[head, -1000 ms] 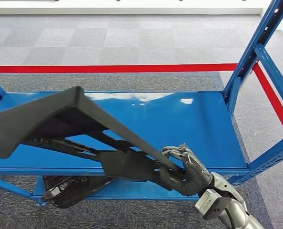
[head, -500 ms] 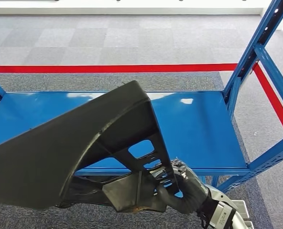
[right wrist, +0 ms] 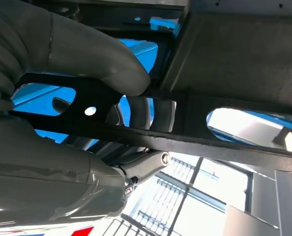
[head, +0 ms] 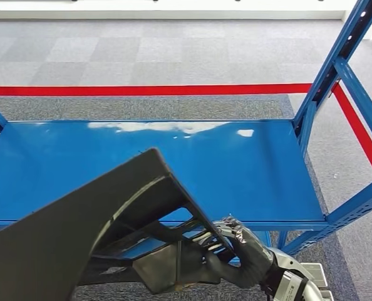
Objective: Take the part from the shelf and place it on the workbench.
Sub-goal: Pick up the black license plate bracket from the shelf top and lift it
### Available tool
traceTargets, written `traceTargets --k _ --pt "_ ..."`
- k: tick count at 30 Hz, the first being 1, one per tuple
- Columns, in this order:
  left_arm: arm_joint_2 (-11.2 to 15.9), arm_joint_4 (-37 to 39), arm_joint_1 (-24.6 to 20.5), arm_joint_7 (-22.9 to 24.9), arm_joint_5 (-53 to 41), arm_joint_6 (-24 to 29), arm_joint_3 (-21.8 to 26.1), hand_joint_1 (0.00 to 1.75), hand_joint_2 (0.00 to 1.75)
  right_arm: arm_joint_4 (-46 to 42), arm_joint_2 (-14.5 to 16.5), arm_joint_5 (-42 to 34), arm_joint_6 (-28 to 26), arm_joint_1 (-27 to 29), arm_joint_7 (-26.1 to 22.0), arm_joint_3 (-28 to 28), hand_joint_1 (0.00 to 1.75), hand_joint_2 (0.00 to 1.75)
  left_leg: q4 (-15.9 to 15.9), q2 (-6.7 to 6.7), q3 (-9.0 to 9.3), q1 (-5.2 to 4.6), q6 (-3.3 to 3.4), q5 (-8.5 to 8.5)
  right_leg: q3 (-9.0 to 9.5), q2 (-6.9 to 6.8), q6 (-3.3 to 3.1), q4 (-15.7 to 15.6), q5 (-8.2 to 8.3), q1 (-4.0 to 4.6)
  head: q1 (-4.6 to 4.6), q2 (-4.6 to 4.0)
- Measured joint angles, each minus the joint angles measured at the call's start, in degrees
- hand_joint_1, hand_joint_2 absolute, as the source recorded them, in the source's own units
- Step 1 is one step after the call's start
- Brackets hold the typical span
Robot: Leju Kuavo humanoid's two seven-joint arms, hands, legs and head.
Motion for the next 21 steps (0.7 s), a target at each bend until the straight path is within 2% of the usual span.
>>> traceTargets --k 8,12,15,17,19,21 --pt "0.04 -0.01 0.0 0.42 0.03 0.11 0.0 0.0 1.75 1.09 0.0 -0.97 0.31 -0.21 0.01 0.0 1.75 1.75 0.04 0.0 0.0 -0.15 0.09 -0.06 0.0 -0.05 0.04 -0.05 0.03 -0.15 0.0 0.0" --pt "0.14 0.0 0.01 0.54 0.02 0.15 0.0 0.0 1.75 1.38 0.0 -1.02 0.44 -0.34 0.01 0.0 1.75 1.75 0.12 0.0 0.0 -0.42 0.38 -0.18 0.01 -0.05 0.27 -0.06 0.05 -0.42 0.0 0.0" --pt "0.25 0.0 0.01 0.68 -0.01 0.17 0.0 0.0 1.75 1.41 0.0 -1.02 0.66 -0.41 0.01 0.01 1.75 1.75 0.24 -0.02 0.01 -0.69 0.89 -0.15 0.09 -0.05 0.82 -0.17 0.21 -0.69 0.0 0.0" --pt "0.28 0.0 -0.03 0.78 -0.04 0.18 0.0 0.0 1.75 1.43 -0.01 -1.02 0.92 -0.47 -0.02 0.02 1.75 1.75 -0.4 0.08 0.24 -0.63 1.69 0.45 0.27 0.0 1.34 -0.33 0.25 -0.7 0.0 0.0" --pt "0.28 -0.01 -0.1 0.91 -0.07 0.19 0.0 0.0 1.75 1.49 -0.04 -1.08 1.12 -0.59 -0.12 0.02 1.75 1.75 -1.53 0.29 0.55 -0.28 2.64 1.28 -0.32 0.08 1.49 1.45 -1.65 -0.55 0.02 0.0" --pt "0.28 -0.01 -0.08 1.04 -0.08 0.19 0.0 0.0 1.75 1.66 -0.09 -1.13 1.21 -0.63 -0.2 0.01 1.75 1.75 -1.97 0.43 0.56 -0.06 3.02 1.62 -2.59 0.11 1.46 7.28 -5.51 -0.53 0.03 0.0"
